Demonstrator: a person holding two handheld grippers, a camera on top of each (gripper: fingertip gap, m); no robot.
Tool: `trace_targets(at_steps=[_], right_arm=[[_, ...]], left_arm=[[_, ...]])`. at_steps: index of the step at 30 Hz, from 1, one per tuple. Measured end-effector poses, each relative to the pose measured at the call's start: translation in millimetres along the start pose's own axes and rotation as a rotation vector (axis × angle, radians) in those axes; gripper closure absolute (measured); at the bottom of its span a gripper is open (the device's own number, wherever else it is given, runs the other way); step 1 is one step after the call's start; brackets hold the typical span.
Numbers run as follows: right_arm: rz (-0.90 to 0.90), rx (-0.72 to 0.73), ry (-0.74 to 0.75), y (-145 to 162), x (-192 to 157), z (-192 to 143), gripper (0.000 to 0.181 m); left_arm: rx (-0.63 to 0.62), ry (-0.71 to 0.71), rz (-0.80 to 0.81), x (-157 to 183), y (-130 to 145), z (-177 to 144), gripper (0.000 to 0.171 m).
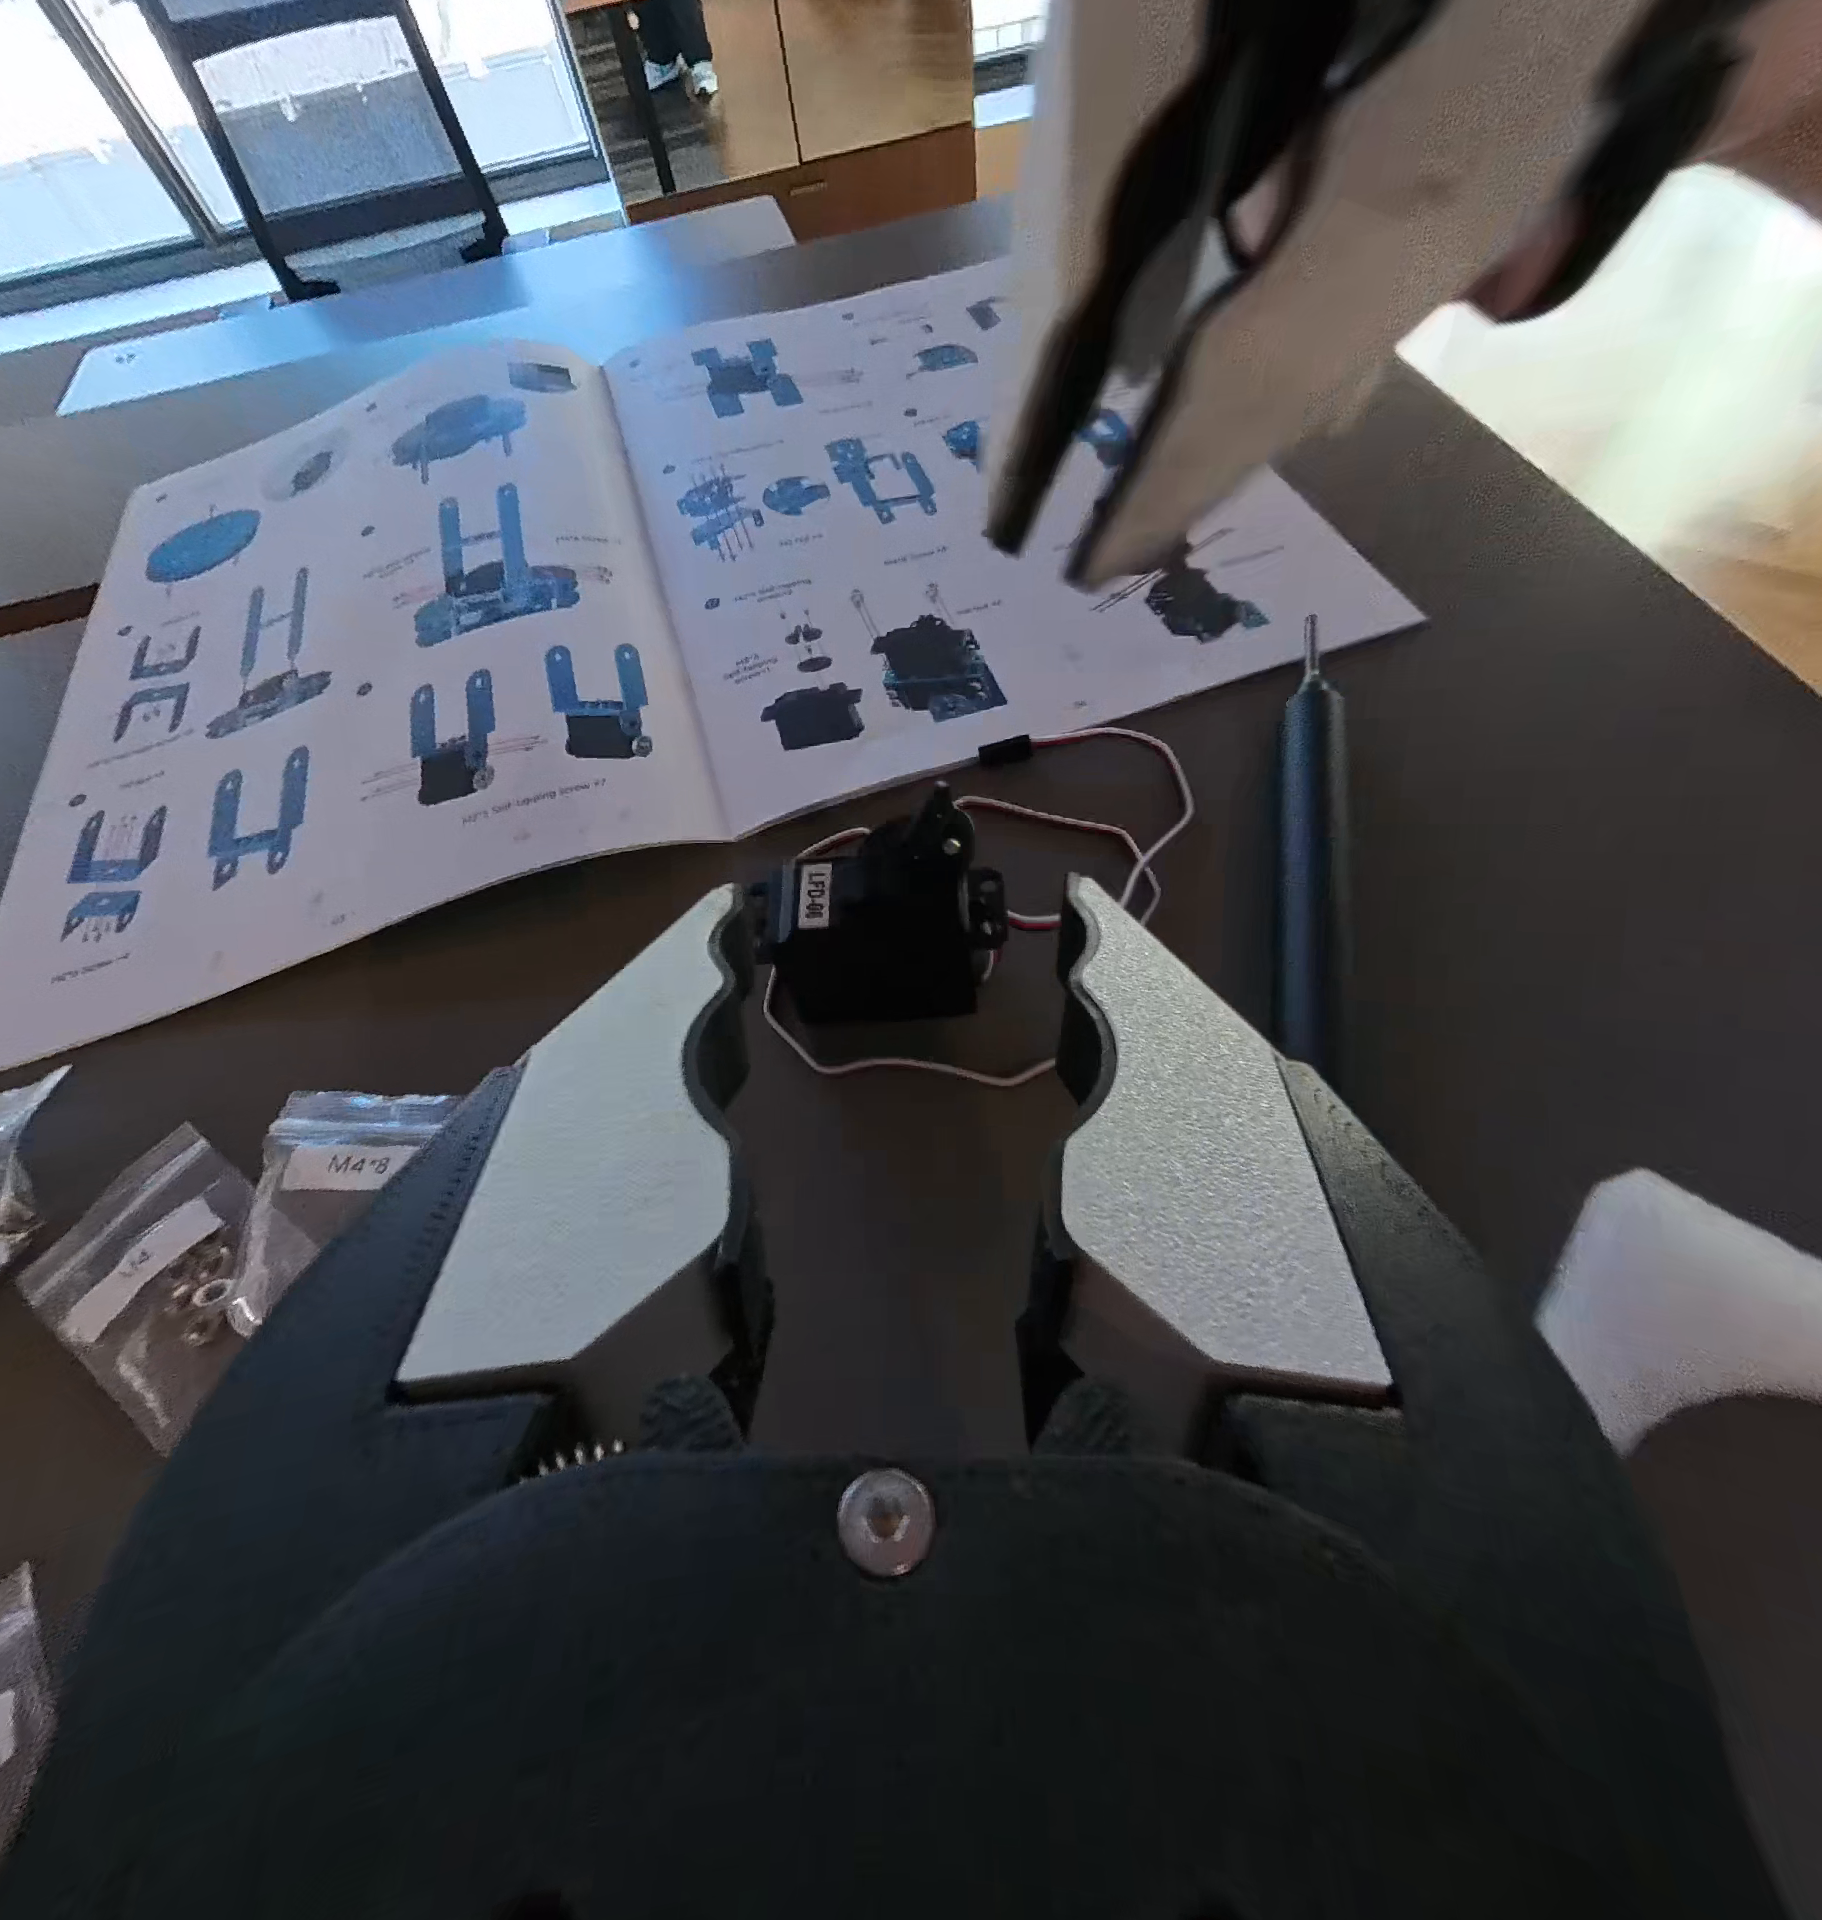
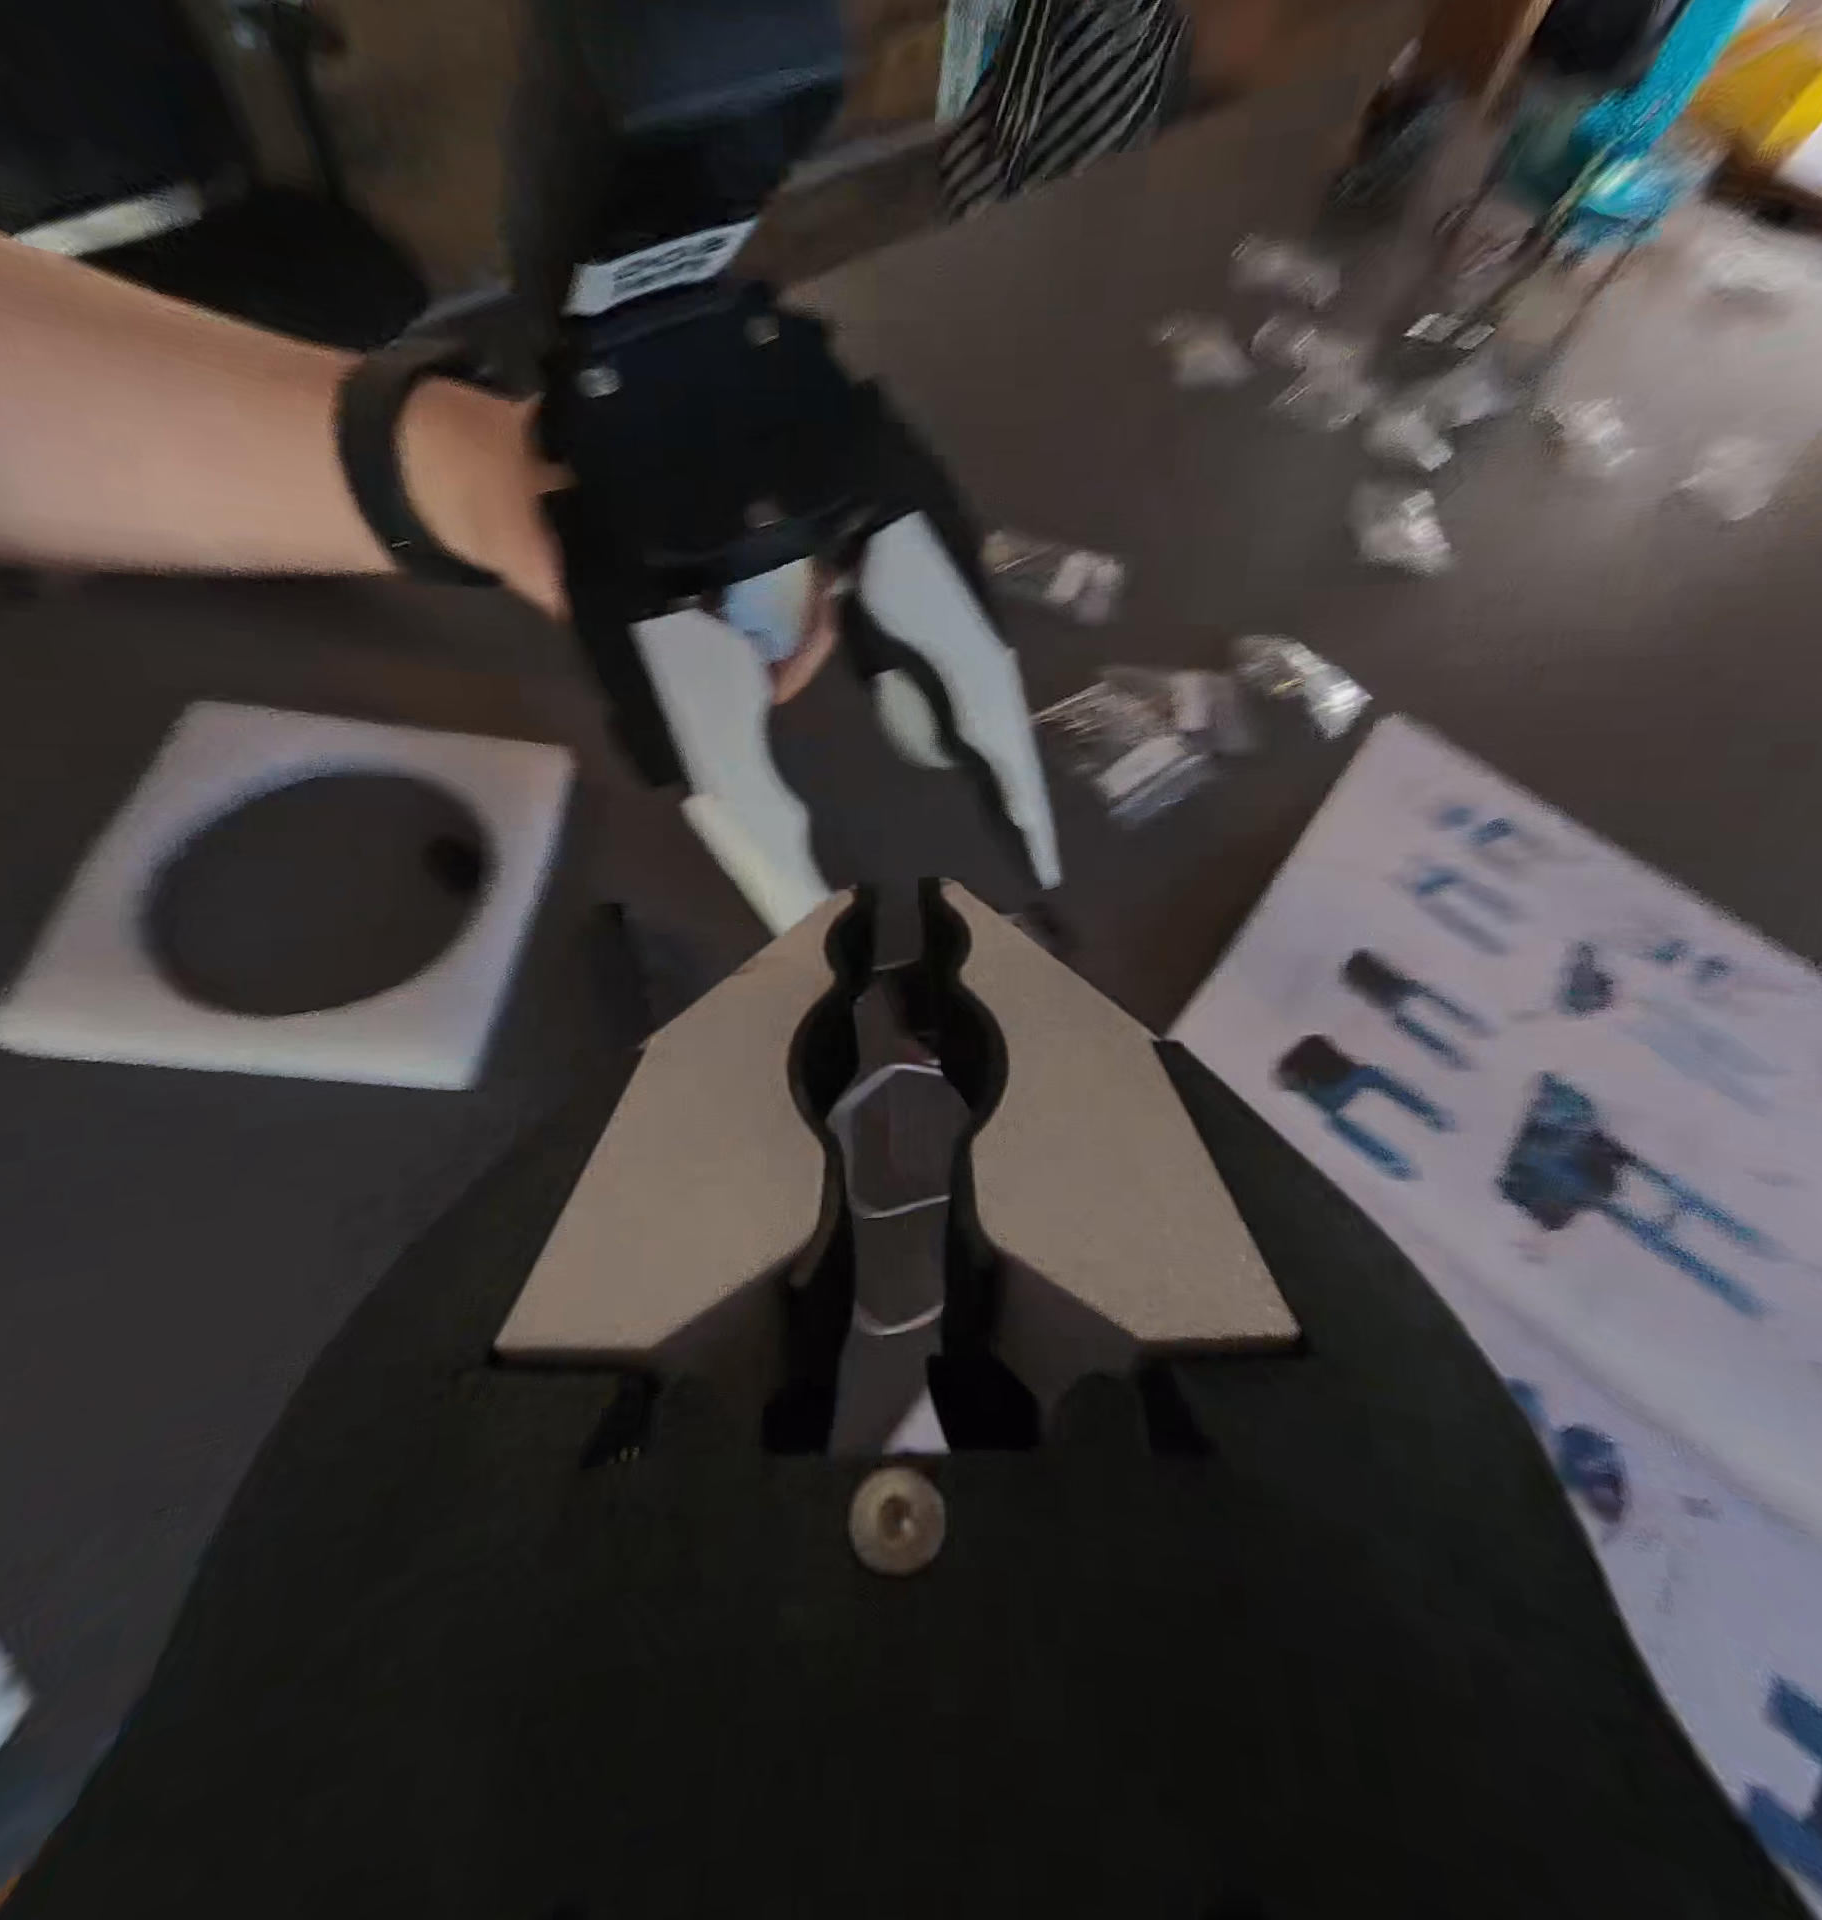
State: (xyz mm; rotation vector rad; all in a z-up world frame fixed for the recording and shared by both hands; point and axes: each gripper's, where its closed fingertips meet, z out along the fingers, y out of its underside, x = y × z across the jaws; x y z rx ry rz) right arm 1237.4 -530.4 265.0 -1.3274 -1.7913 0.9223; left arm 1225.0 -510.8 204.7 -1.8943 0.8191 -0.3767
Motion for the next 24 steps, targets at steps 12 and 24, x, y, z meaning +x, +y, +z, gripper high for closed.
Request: trace_targets(at_steps=[12, 24], right_arm=[[0.123, 0.093, -0.252, 33.0, 14.4, 33.0, 0.181], [0.12, 0.087, -0.364, 39.6, 15.6, 32.3, 0.181]], left_arm=[[-0.018, -0.007, -0.027, -4.3, 1.8, 16.8, 0.125], [-0.016, -0.008, 0.023, -2.1, -0.8, 22.0, 0.125]])
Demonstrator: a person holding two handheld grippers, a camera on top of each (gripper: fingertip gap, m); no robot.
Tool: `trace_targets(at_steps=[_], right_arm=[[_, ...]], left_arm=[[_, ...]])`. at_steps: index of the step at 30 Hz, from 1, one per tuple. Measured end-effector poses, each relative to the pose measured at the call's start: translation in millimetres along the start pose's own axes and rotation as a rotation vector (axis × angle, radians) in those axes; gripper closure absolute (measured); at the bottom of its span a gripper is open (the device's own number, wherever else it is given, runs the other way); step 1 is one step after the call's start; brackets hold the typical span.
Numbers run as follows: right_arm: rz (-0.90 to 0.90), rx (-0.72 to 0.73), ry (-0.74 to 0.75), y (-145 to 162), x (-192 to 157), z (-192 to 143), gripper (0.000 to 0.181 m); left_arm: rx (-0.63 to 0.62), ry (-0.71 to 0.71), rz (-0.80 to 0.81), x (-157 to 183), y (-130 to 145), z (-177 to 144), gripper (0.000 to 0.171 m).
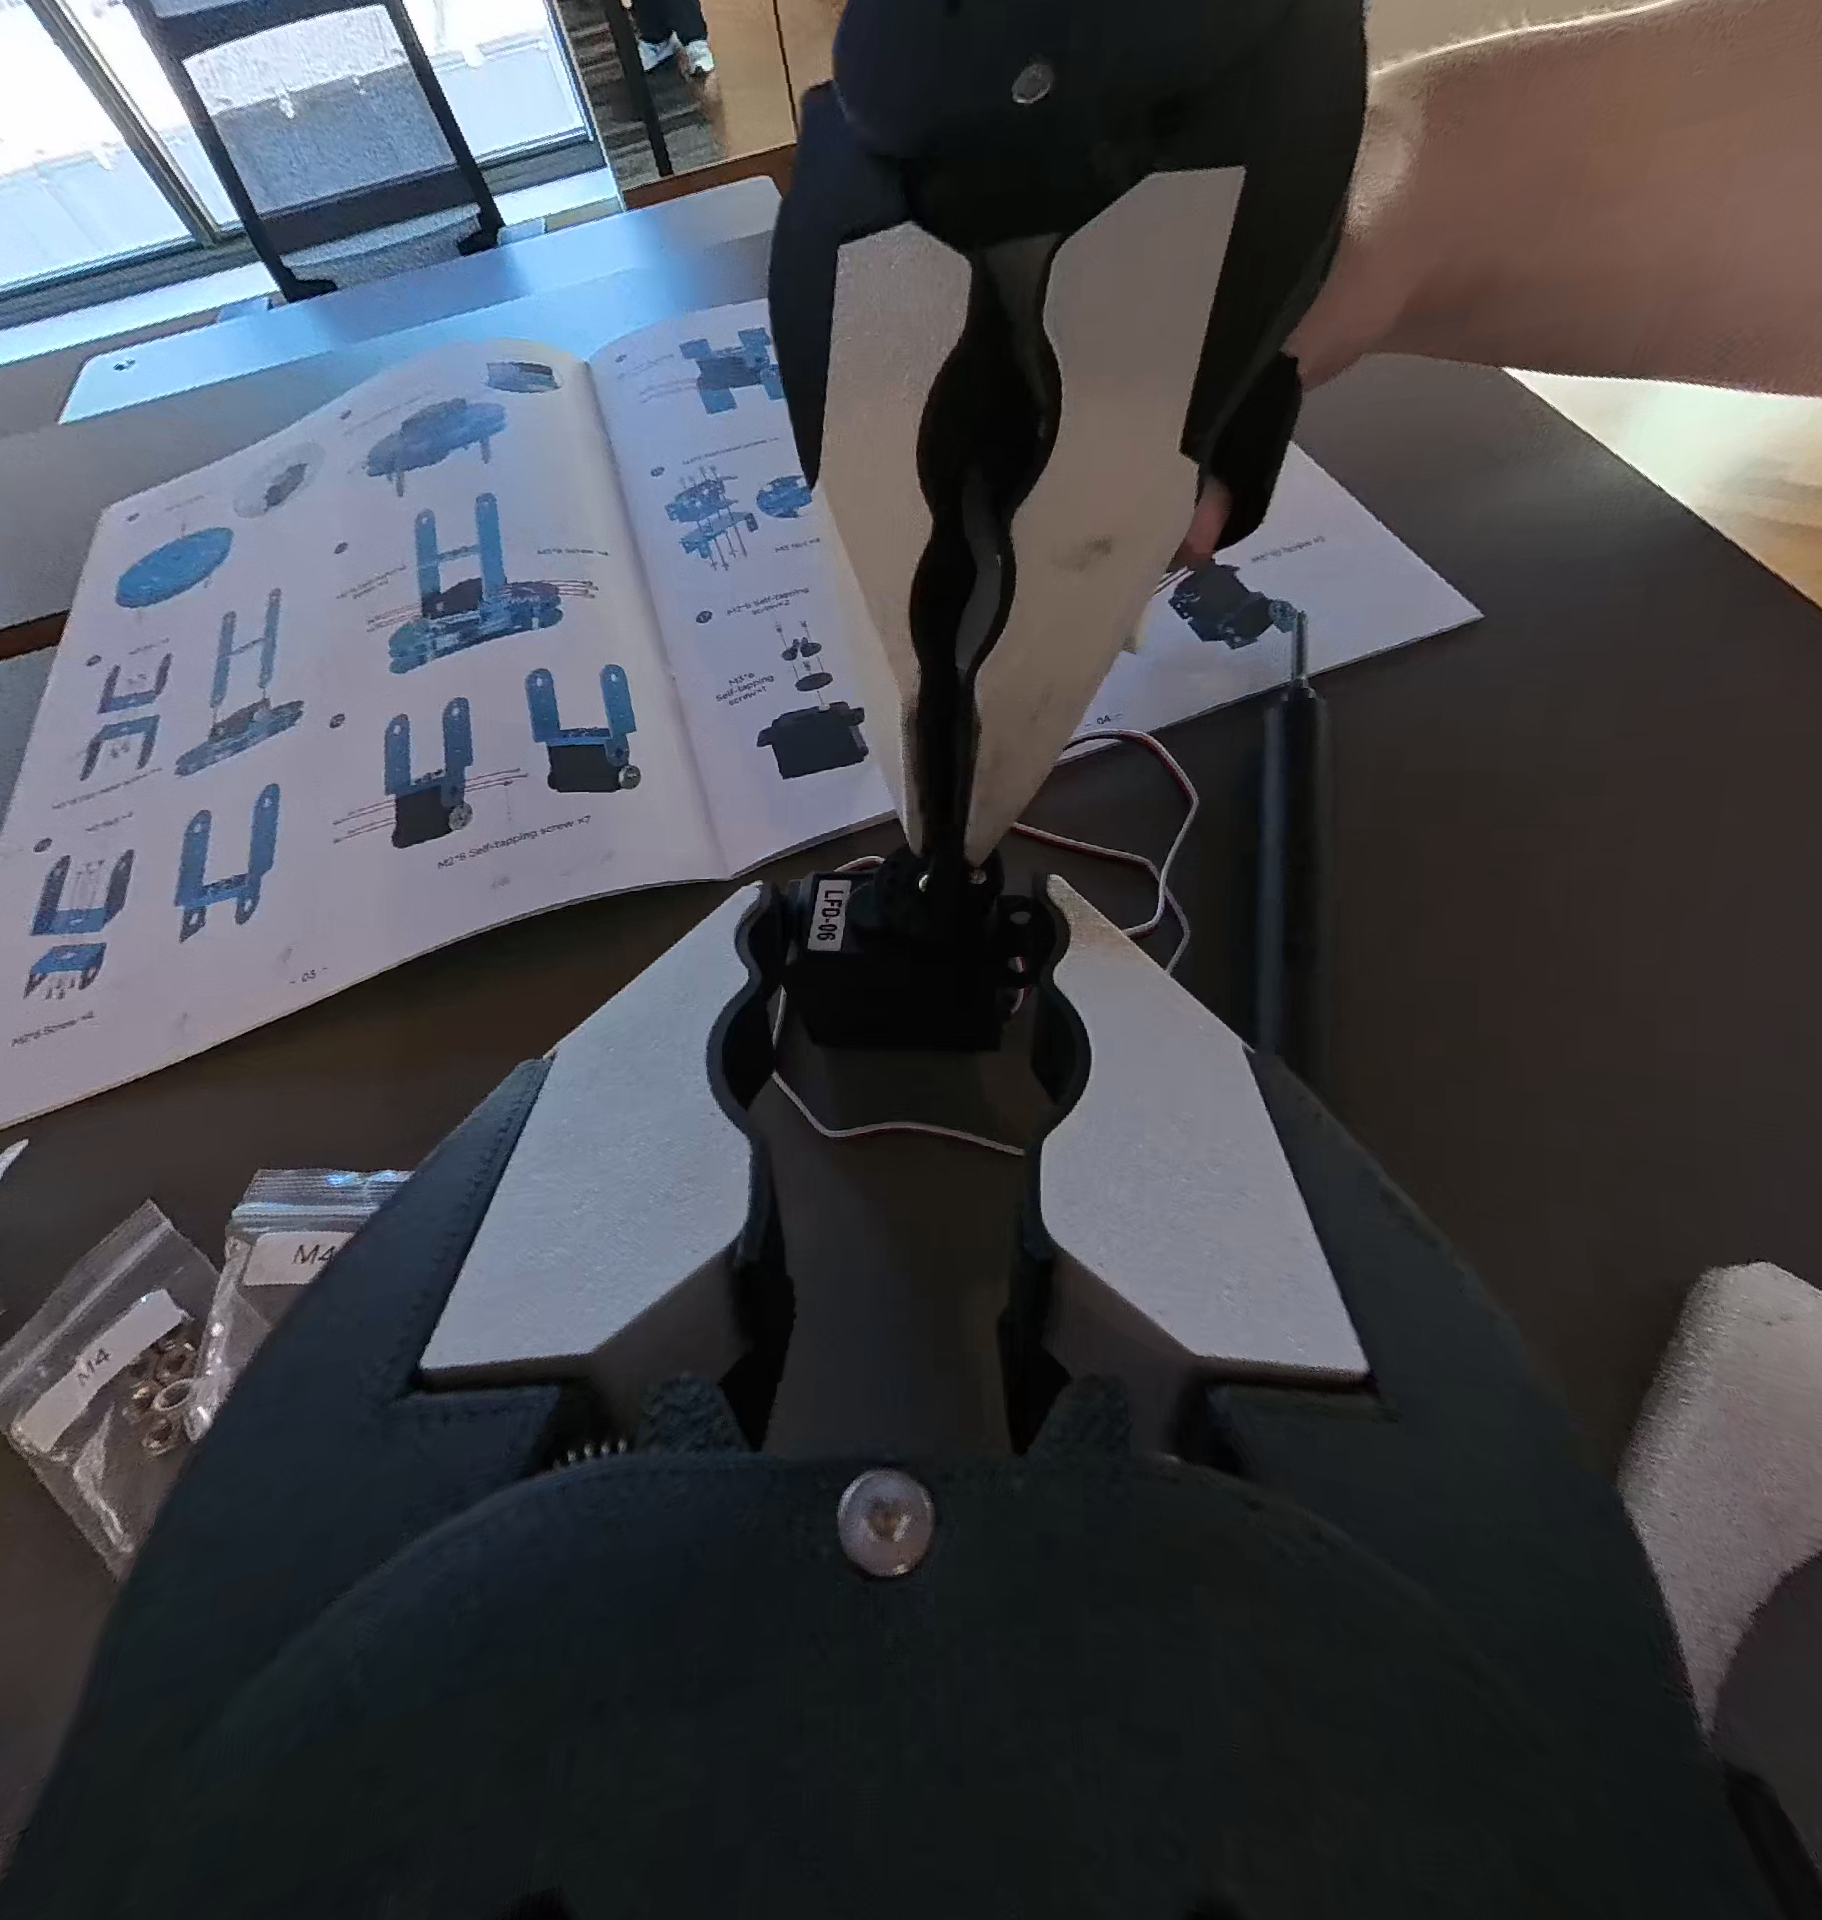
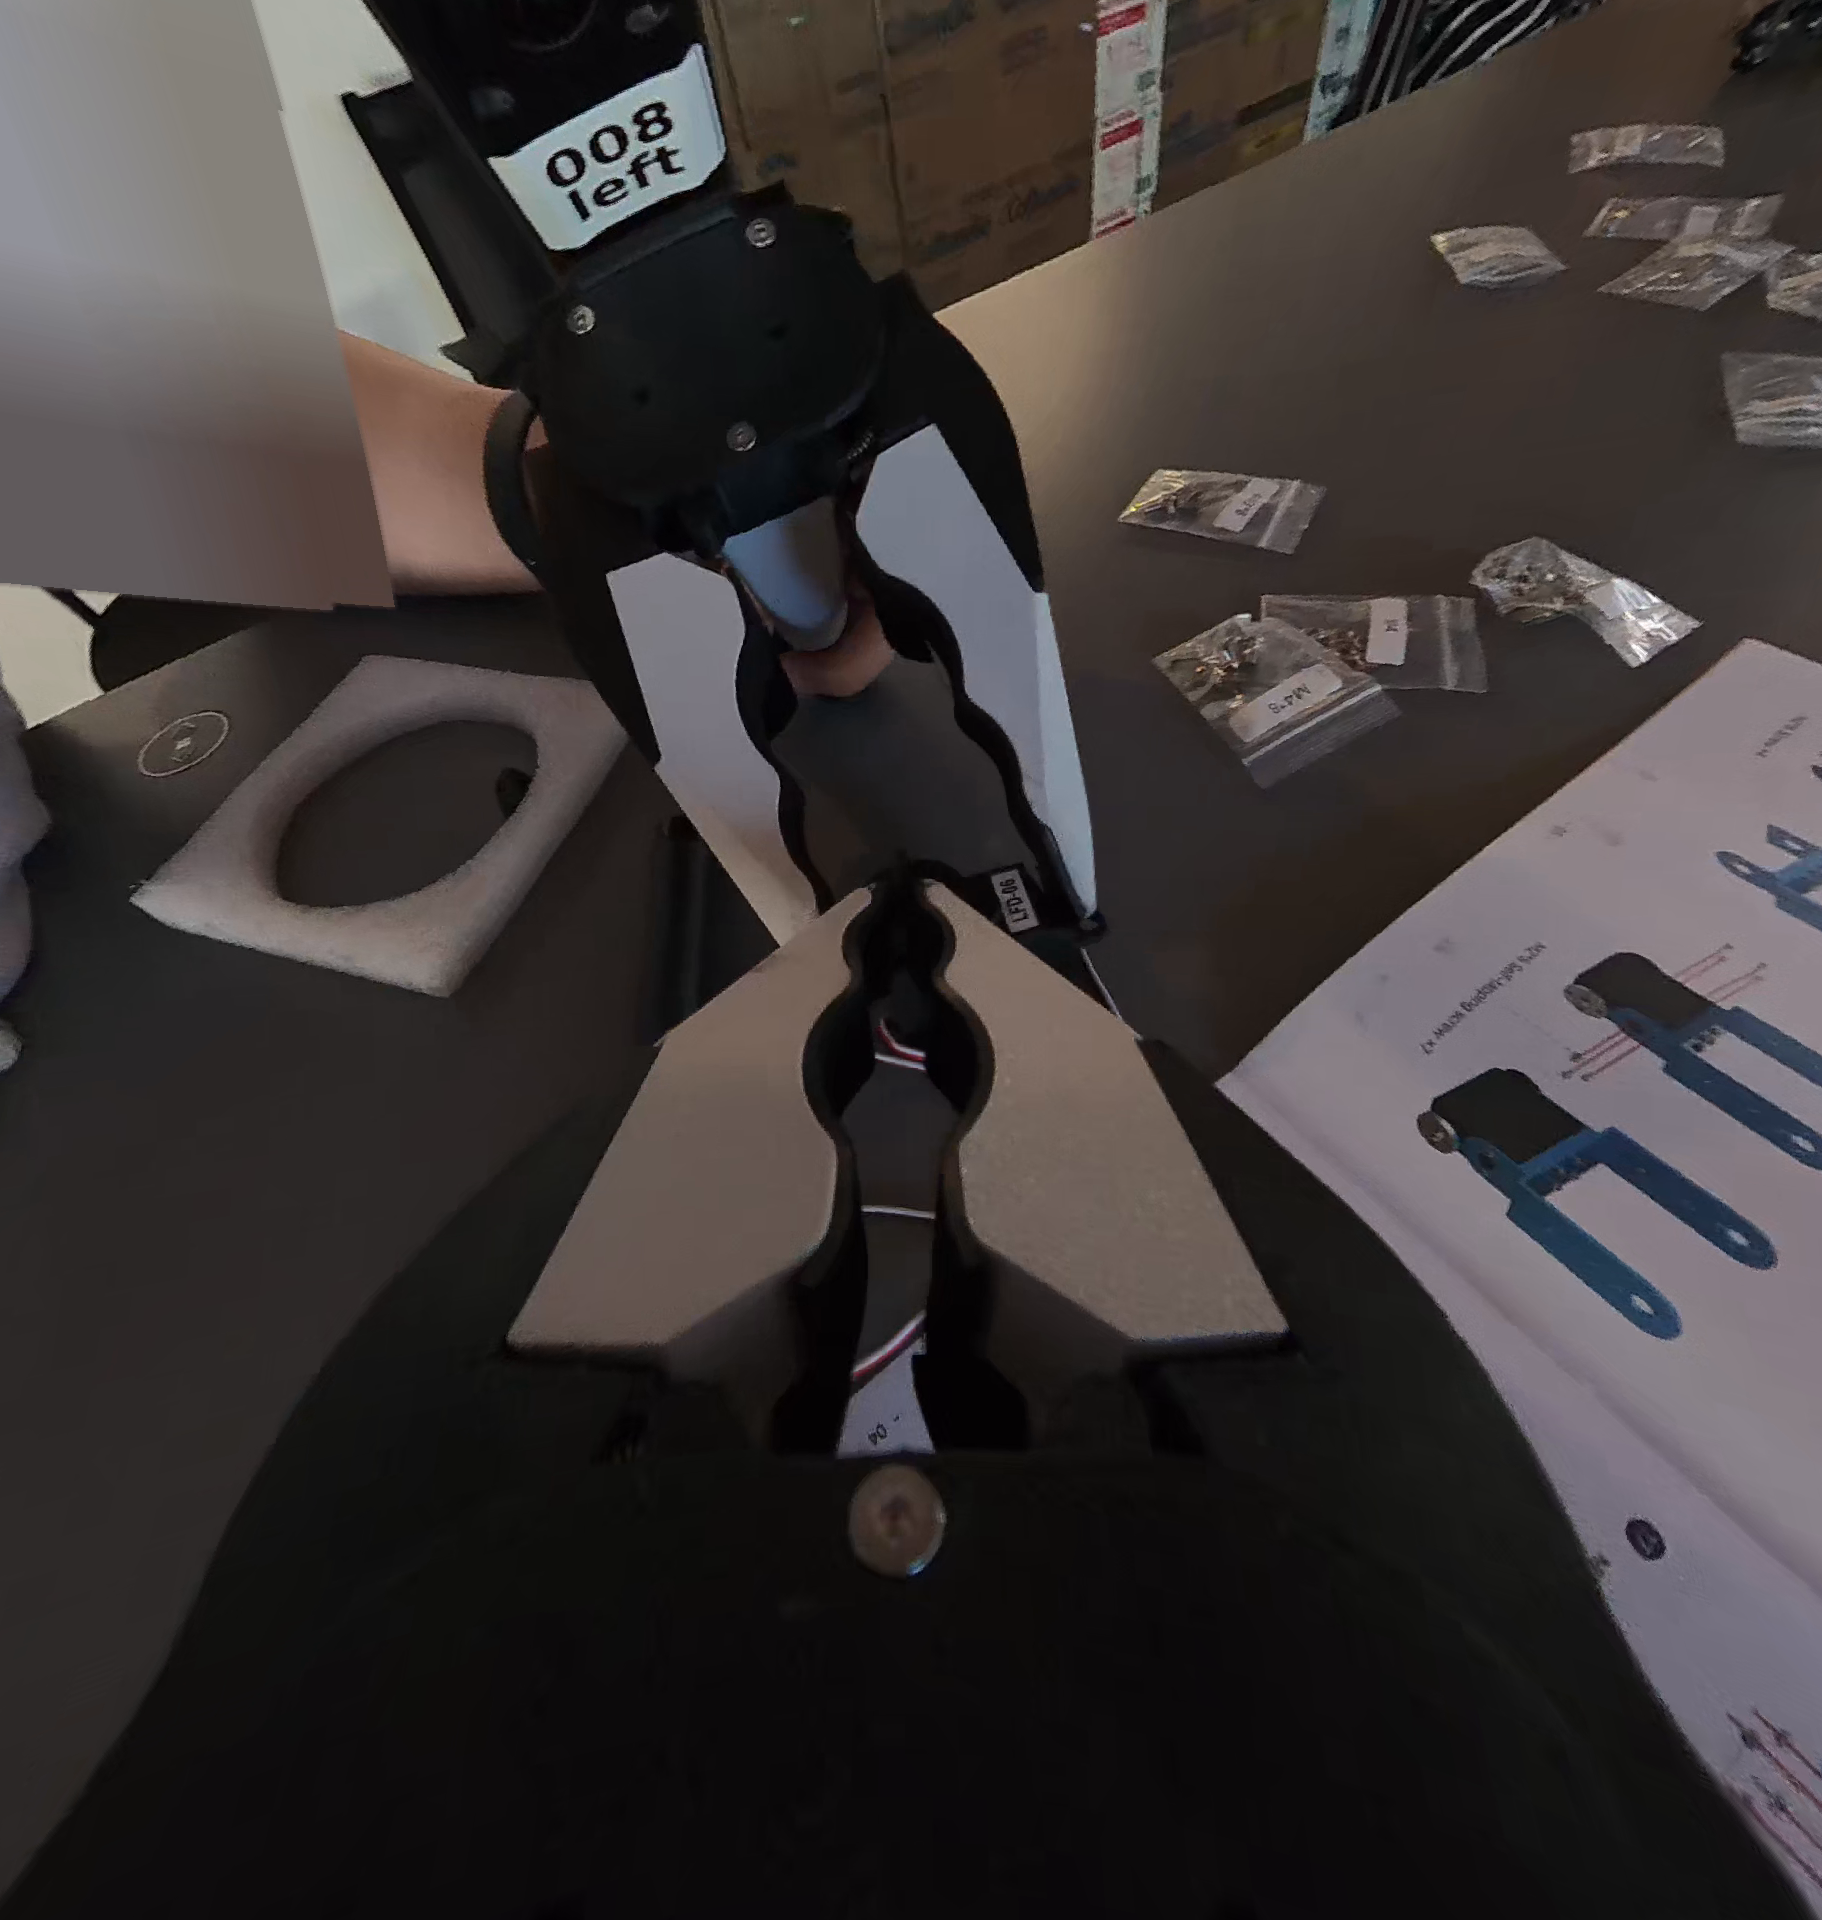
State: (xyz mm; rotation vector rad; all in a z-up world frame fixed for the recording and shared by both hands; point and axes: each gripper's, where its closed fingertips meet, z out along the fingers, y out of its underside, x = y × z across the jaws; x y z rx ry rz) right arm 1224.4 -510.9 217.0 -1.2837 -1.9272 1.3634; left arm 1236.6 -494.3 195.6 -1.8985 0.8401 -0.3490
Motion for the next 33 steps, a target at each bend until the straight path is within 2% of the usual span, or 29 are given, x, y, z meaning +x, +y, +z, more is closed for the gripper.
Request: trace_targets(at_steps=[12, 17, 22, 33], right_arm=[[-0.047, -0.026, -0.138, 0.6, -4.1, 0.6, 0.181], [-0.049, -0.014, -0.128, 0.0, -3.9, 0.1, 0.18], [-0.041, 0.069, -0.104, -12.9, -3.3, -11.6, 0.177], [-0.044, 0.022, -0.061, -1.5, -0.5, -8.0, 0.176]], left_arm=[[0.004, 0.04, 0.011, 4.1, -0.6, 0.6, 0.125], [0.003, 0.033, 0.017, 3.9, -0.6, 0.6, 0.125], [0.005, 0.023, 0.031, 4.2, -0.8, 0.4, 0.125], [0.005, 0.023, 0.028, 4.2, -0.7, 0.5, 0.125]])
